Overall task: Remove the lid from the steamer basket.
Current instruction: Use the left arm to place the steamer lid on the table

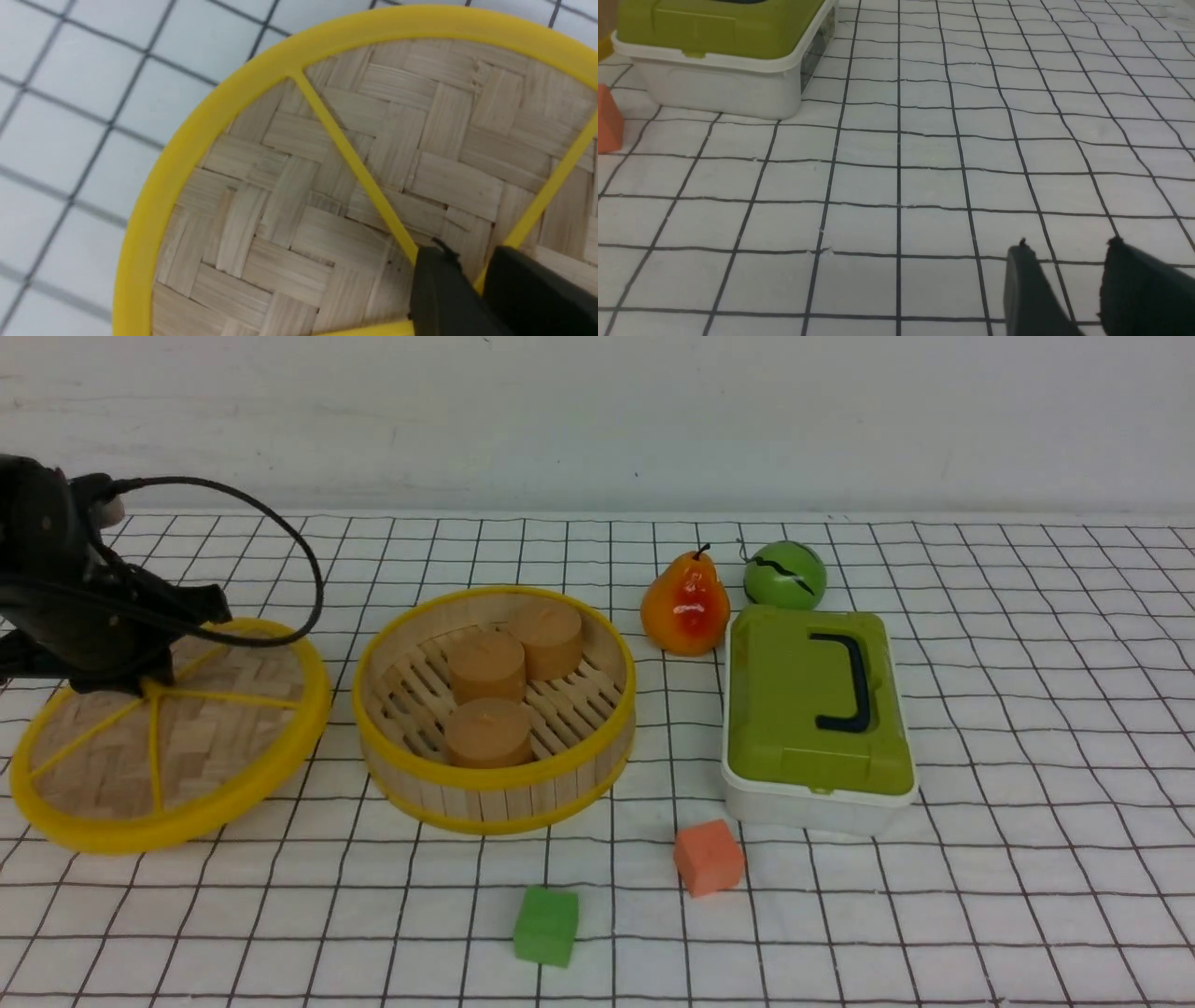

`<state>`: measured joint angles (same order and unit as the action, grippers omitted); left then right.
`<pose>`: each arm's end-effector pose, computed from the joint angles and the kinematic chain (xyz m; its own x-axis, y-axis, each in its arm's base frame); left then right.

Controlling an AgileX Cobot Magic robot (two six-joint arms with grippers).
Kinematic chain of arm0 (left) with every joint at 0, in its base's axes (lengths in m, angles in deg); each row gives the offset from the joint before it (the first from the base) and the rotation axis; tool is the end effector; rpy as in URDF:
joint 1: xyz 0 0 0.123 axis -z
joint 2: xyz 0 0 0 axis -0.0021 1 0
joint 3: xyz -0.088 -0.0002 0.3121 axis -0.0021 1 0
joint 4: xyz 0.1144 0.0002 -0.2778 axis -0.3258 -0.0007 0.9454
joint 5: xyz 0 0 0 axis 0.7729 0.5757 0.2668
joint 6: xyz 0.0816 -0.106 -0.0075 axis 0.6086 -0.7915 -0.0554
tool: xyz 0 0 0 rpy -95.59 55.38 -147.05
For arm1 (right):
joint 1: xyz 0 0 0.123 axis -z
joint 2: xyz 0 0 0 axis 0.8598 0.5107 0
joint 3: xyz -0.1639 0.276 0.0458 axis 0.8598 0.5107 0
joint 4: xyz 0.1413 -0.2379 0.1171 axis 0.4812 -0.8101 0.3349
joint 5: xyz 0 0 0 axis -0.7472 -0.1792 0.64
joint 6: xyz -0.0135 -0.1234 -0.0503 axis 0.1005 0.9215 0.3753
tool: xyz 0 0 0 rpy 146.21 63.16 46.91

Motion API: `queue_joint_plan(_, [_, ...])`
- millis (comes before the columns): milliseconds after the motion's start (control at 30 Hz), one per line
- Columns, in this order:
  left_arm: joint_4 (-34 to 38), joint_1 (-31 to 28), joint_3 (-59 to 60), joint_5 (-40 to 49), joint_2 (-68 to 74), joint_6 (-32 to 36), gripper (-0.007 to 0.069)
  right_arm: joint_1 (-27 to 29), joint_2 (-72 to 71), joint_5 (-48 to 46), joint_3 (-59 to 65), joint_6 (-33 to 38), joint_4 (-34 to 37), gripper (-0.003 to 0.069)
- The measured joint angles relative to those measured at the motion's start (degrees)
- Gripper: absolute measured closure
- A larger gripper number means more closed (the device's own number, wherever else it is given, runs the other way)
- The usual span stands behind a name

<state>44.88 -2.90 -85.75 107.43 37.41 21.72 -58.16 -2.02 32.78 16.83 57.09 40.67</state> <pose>0.4800 0.0378 0.2170 -0.7263 -0.3742 -0.5766 -0.3730 0.9191 -0.1267 0.1027 -0.0039 0.1595 -0.3009 0.0119 -0.9536 0.0348 0.9994 0.0014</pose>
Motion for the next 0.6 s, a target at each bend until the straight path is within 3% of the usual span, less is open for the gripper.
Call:
queue_joint_plan(167, [-1.0,0.0,0.0,-3.7,3.5,-2.1,0.0501,0.0,0.0,0.0,0.0,0.0,0.0,0.0419])
queue_joint_plan(433, [-1.8,0.0,0.0,-4.2,3.8,-2.6,0.0319,0.0,0.0,0.0,0.0,0.0,0.0,0.0419])
queue_joint_plan(533, [-1.8,0.0,0.0,-3.1,1.2,-2.6,0.0334,0.0,0.0,0.0,0.0,0.0,0.0,0.0419])
queue_joint_plan(600, [-1.8,0.0,0.1,-2.3,-3.0,-2.6,0.0384,0.0,0.0,0.0,0.0,0.0,0.0,0.0419])
